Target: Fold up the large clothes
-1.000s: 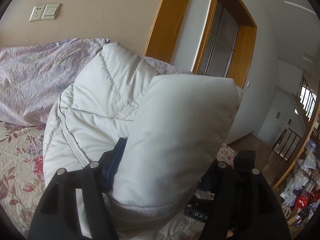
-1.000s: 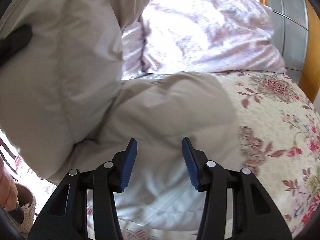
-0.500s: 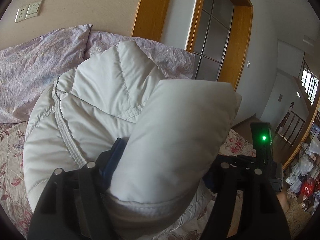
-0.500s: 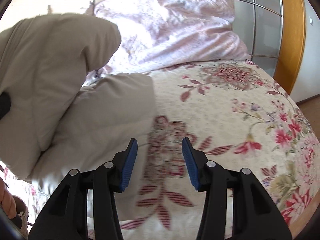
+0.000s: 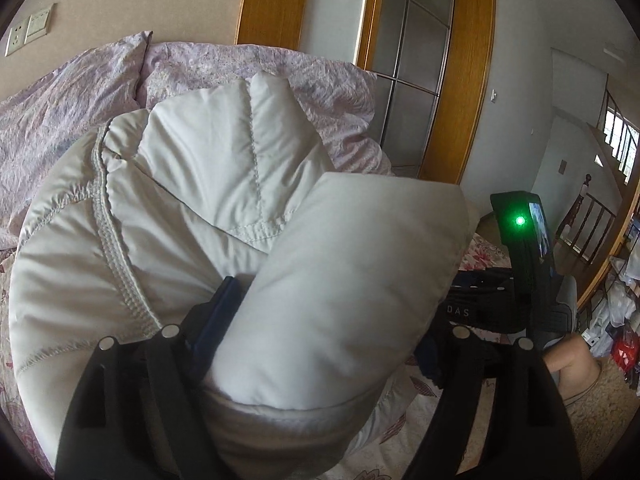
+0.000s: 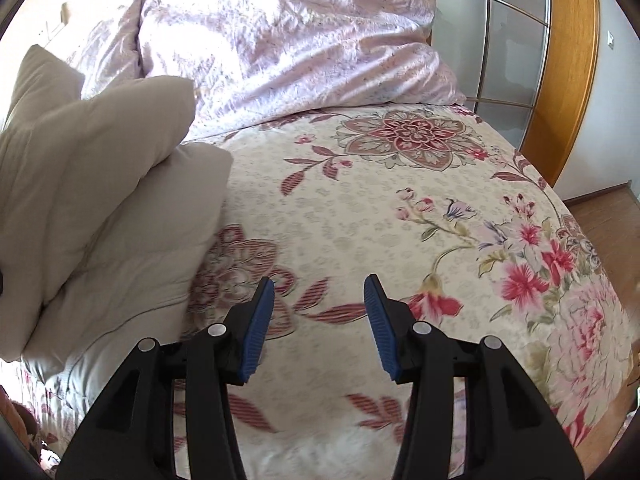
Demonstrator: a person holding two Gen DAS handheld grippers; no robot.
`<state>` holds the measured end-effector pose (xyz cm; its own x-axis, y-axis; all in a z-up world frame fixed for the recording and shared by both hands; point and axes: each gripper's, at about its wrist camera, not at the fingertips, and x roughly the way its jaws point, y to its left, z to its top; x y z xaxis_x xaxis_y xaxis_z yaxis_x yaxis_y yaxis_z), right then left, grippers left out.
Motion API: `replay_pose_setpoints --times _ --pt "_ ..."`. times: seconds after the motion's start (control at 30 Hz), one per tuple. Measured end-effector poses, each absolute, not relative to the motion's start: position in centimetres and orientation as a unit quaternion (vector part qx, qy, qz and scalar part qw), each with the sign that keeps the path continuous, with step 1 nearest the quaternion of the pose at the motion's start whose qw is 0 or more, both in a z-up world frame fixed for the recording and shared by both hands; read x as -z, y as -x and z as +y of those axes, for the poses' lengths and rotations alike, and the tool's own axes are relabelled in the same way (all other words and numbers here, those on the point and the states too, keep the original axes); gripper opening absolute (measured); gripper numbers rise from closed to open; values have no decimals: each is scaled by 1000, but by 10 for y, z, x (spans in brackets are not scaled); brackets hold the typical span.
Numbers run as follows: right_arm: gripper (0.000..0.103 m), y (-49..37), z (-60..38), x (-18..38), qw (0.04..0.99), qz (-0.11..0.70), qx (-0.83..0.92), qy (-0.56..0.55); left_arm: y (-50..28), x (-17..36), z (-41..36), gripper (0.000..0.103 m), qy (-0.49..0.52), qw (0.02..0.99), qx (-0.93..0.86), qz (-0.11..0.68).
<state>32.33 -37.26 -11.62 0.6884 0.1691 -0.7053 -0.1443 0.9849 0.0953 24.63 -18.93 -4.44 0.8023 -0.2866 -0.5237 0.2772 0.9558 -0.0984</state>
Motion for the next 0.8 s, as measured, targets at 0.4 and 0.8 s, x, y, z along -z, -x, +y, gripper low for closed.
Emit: replay_pose_setpoints --times 0.4,0.8 --pt "49 -349 -394 133 909 413 -65 11 -255 64 -216 82 -25 945 144 293" --pt "49 -358 -399 143 901 427 -68 20 -257 86 -238 86 -71 938 146 306"
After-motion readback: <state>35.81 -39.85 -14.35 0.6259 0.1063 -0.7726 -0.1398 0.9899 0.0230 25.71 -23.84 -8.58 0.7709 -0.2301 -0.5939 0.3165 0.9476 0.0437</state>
